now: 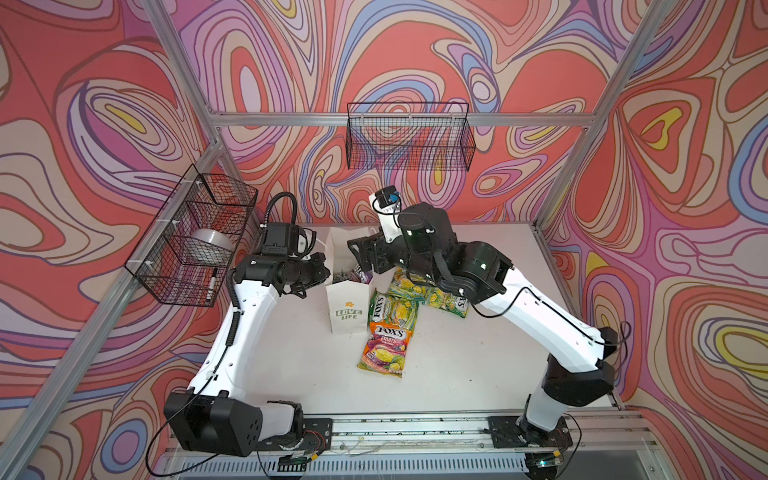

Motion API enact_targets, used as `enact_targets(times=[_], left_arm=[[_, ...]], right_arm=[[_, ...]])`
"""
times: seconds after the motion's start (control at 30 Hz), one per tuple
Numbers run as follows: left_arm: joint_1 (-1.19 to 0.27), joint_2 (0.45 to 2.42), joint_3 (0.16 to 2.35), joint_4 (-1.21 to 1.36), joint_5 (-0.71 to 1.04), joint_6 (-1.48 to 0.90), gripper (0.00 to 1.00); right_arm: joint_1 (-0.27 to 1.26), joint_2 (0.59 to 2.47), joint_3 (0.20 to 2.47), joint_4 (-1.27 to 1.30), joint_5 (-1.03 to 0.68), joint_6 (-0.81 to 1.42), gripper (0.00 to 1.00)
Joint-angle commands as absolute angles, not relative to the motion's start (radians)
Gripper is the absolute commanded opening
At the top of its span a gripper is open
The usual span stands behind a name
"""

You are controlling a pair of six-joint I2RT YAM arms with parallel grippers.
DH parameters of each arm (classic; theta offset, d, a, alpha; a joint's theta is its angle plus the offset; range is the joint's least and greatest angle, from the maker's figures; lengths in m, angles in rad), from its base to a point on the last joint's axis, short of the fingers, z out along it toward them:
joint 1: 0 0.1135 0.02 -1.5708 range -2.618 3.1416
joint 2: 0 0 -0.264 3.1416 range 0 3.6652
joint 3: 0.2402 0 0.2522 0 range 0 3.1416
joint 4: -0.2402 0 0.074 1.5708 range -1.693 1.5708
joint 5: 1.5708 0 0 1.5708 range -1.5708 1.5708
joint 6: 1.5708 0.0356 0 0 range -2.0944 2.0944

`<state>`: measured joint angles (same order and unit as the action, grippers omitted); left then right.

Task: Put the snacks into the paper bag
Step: 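Move the right gripper away from the bag toward the green Spring Tea packets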

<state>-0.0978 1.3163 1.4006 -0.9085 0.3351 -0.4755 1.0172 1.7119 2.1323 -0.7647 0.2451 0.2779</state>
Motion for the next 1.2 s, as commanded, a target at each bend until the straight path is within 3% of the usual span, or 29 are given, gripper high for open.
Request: enact_targets(times=[0.0,0.3,0.57,1.17], left_arm=[[-0.094,1.296,1.401,-0.897,0.336,-0.477,0.0],[-0.094,1.295,1.4,-0.897,0.331,-0.475,0.0],[-0.094,1.296,1.4,-0.899,0.327,-0.475,0.0],[-0.094,1.295,1.401,-0.898,0.33,-0.474,0.0]], right_arm=[[1.022,1.648,2.053,-0.767,0.316,0.274,0.92],[1.018,1.467,1.83,-0.827,0.522,0.296,0.98],[0.967,1.402,1.692,-0.85,0.535,0.356,0.99],[0.433,1.415,1.256,-0.619,0.083,0.488,0.98]])
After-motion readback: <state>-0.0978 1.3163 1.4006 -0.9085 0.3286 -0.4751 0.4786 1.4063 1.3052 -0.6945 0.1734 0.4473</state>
